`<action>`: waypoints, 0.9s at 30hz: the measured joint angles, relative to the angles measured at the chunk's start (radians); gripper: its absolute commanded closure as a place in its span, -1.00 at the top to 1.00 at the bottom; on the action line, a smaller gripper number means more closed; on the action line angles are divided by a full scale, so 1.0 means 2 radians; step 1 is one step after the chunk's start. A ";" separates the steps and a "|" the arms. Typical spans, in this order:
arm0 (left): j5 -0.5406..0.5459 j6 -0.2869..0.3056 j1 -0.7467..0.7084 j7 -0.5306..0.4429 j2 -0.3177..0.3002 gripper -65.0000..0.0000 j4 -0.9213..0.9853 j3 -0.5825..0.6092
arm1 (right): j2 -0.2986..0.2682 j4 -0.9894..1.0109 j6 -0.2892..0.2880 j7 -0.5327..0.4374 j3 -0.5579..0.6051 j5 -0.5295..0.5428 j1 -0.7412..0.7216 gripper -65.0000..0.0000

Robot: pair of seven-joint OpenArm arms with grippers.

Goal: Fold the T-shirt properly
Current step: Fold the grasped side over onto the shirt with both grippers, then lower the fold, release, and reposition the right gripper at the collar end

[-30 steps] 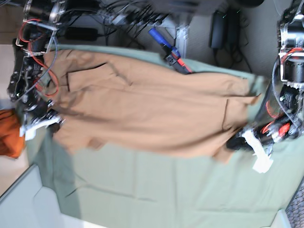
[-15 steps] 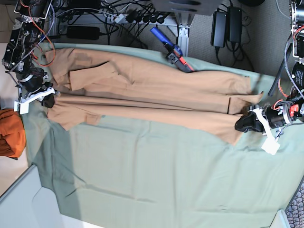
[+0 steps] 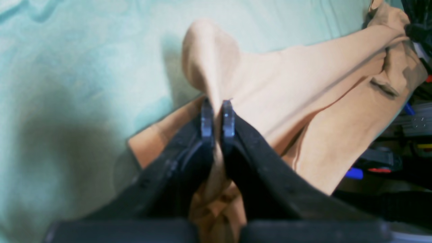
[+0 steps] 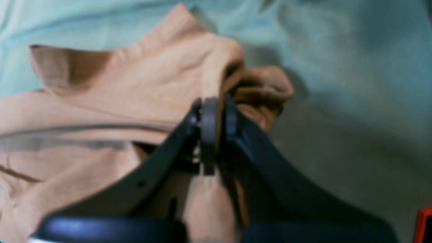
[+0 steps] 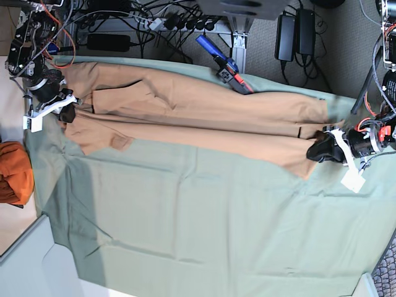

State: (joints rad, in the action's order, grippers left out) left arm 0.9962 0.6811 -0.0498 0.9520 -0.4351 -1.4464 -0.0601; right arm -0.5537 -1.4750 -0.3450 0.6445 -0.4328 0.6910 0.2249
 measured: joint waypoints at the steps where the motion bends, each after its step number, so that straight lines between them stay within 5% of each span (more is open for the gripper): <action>1: 0.000 0.000 0.000 -0.004 0.000 -1.00 0.000 0.000 | 0.000 0.000 0.000 0.000 0.000 0.000 0.002 -0.79; 4: 0.000 0.000 0.000 -0.009 0.000 -1.00 0.000 0.000 | 0.000 0.000 0.000 0.000 0.000 -0.014 0.004 0.30; 5: 0.000 0.000 0.000 -0.009 0.000 -1.00 0.000 0.000 | 0.000 0.000 0.000 0.000 0.000 -0.018 0.004 0.37; 18: 0.000 0.000 0.000 -0.009 0.000 -1.00 0.000 0.000 | 0.023 -0.048 0.000 0.000 -0.095 0.001 -0.024 0.37; 27: 0.000 0.000 0.000 -0.009 0.001 -1.00 0.000 0.000 | 0.023 0.030 0.000 -0.017 0.038 -0.047 -0.127 0.37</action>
State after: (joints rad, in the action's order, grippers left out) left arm 0.9962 0.6815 -0.0498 0.9348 -0.4324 -1.4467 -0.0597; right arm -0.5087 -1.4151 -0.3458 0.6102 -0.3565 0.5961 -0.0284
